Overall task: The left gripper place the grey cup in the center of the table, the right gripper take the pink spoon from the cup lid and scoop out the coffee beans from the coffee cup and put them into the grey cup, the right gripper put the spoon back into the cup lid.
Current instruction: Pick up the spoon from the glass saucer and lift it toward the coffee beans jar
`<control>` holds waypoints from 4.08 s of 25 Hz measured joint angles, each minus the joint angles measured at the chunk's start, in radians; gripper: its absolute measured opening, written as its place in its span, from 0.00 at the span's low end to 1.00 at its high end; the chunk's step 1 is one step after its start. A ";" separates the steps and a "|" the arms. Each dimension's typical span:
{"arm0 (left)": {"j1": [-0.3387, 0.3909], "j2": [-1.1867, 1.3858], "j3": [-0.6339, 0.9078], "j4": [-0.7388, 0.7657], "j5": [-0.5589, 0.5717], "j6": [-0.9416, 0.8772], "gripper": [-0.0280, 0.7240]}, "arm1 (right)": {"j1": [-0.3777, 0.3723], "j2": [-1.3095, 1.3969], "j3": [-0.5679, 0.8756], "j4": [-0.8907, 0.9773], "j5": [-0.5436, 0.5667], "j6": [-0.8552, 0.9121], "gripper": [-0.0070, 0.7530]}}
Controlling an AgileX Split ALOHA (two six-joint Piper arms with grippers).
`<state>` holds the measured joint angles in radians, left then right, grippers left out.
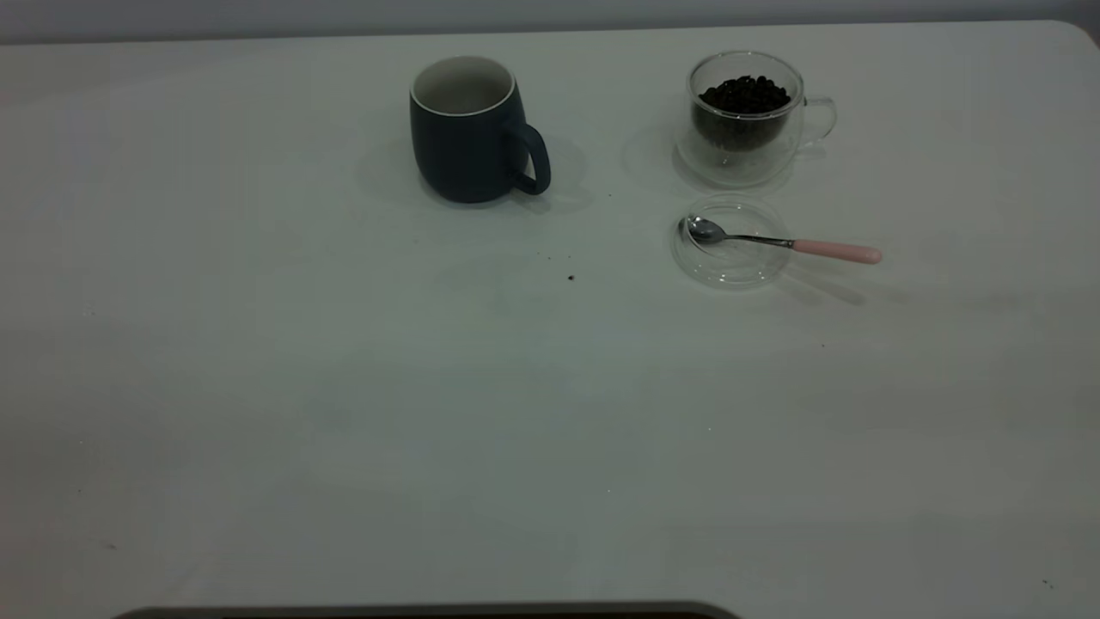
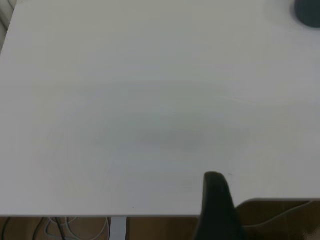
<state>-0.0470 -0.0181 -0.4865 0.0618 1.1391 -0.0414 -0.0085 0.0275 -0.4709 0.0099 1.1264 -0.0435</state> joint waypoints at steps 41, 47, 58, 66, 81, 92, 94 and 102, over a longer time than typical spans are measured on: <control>0.000 0.000 0.000 0.001 0.000 -0.002 0.79 | 0.000 1.449 -0.169 0.944 -0.612 -0.389 0.80; 0.000 0.000 0.000 0.001 0.000 -0.001 0.79 | 0.000 1.706 -0.162 1.470 -0.669 -0.832 0.80; 0.001 0.000 0.000 0.001 0.000 0.003 0.79 | -0.093 2.102 -0.199 1.786 -0.526 -1.134 0.80; 0.001 0.000 0.000 0.001 0.000 0.003 0.79 | -0.104 2.267 -0.328 1.790 -0.434 -1.187 0.80; 0.001 0.000 0.000 0.002 0.000 0.002 0.79 | -0.101 2.362 -0.461 1.789 -0.363 -1.228 0.79; 0.001 0.000 0.000 0.002 0.000 -0.001 0.79 | -0.101 2.363 -0.536 1.788 -0.355 -1.245 0.79; 0.001 0.000 0.000 0.002 0.000 -0.001 0.79 | -0.101 2.363 -0.552 1.788 -0.359 -1.260 0.79; 0.001 0.000 0.000 0.002 0.000 -0.001 0.79 | -0.101 2.364 -0.571 1.786 -0.373 -1.362 0.79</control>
<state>-0.0461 -0.0181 -0.4865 0.0637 1.1391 -0.0420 -0.1095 2.3920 -1.0420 1.7961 0.7533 -1.4059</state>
